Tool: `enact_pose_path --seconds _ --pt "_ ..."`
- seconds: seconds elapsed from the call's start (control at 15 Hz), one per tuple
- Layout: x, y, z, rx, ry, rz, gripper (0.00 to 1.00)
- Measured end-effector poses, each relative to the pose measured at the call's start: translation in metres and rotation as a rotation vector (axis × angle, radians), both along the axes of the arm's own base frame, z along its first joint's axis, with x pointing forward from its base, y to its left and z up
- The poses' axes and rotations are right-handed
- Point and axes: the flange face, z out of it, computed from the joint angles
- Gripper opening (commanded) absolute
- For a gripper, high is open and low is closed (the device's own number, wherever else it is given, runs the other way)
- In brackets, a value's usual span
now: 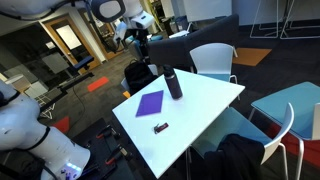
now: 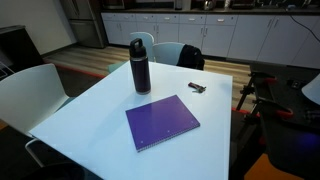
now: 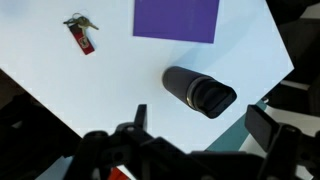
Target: Pick up the lid and put it on the table
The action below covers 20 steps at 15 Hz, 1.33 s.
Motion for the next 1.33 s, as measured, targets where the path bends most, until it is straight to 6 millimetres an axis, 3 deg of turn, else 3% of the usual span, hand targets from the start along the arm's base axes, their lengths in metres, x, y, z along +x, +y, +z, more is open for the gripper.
enact_pose_path --seconds 0.13,0.67,1.13,1.33 --pt "0.016 0.015 -0.011 0.015 0.009 -0.044 1.00" --pt "0.019 0.012 -0.018 0.004 0.029 -0.109 1.00" --pt "0.053 0.063 -0.044 -0.090 -0.073 -0.316 1.00" --pt "0.063 0.076 -0.071 -0.084 -0.075 -0.393 1.00"
